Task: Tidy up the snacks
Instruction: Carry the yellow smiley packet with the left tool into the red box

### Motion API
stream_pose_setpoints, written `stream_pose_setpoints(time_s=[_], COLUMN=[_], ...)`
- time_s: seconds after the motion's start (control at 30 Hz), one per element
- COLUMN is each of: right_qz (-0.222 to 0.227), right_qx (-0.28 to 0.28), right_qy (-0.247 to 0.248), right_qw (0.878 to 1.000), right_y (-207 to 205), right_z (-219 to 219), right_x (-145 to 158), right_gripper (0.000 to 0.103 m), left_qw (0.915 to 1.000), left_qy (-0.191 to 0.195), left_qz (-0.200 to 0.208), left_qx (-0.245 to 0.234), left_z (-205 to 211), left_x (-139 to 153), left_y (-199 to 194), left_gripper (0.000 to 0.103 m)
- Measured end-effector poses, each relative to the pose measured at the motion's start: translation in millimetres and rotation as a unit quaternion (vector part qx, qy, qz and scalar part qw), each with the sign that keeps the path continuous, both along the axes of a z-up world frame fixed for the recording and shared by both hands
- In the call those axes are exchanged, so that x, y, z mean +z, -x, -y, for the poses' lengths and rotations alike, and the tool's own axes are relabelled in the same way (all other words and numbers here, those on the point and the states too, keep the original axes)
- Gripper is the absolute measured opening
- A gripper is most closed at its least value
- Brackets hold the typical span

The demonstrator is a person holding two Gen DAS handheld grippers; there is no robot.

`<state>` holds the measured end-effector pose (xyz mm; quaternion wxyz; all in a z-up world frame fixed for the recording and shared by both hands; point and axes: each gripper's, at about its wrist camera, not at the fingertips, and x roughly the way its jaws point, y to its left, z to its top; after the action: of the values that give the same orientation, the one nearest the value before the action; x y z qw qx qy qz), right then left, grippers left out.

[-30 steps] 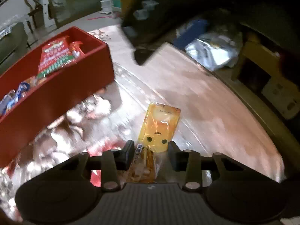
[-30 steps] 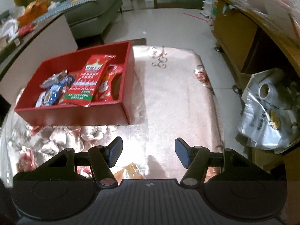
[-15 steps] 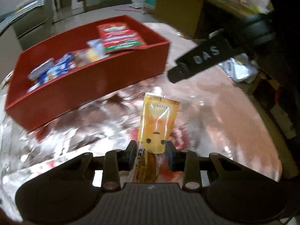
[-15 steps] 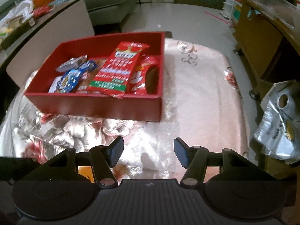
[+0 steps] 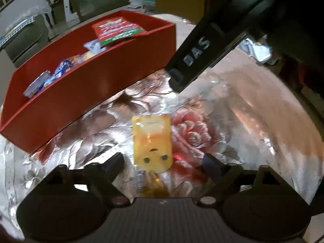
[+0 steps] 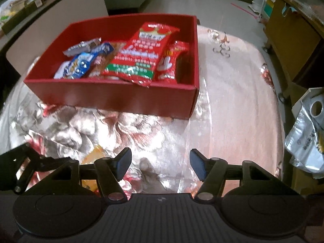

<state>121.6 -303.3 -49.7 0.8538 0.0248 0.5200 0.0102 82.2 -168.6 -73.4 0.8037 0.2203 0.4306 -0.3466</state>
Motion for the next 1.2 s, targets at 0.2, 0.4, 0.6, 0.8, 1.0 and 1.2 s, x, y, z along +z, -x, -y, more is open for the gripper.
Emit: stream_pose_setpoints(time_s=[0.2,0.4,0.6,0.8,1.0,1.2], right_qz=[0.005,0.014,0.043,0.073,0.086,0.098], right_qx=[0.004,0.012,0.008,-0.001,-0.008,-0.013], right_qy=[-0.003,0.002,-0.005,-0.017,-0.021,-0.027], right_qw=[1.000,1.000,0.999,0.997,0.996,0.995], right_y=[2.0,5.5,2.8,-3.4,-14.5,-20.5], right_z=[0.0,-11.9,-14.8,-16.9,-14.8,-13.4], right_x=[2.1,7.0,24.1,42.2,50.3,56.7], right_gripper=[0.065,0.058,0.058,0.058,0.058,0.059], left_qw=[0.9965,0.9946,0.9918,0.9842,0.9764,0.9730], left_qy=[0.045,0.068,0.099,0.133,0.157,0.157], left_qz=[-0.061,-0.061,-0.039,-0.022,-0.011,0.008], left_qx=[0.035,0.050,0.070,0.115,0.149,0.169], left_z=[-13.0,-25.1,-38.7,-63.1,-85.0,-85.3], left_x=[14.1,31.0,60.6,84.4,99.5,106.0], left_y=[-12.2,-9.3,-14.5,-38.9,-63.5,-84.8], left_gripper=[0.025,0.024,0.024,0.024,0.024,0.024])
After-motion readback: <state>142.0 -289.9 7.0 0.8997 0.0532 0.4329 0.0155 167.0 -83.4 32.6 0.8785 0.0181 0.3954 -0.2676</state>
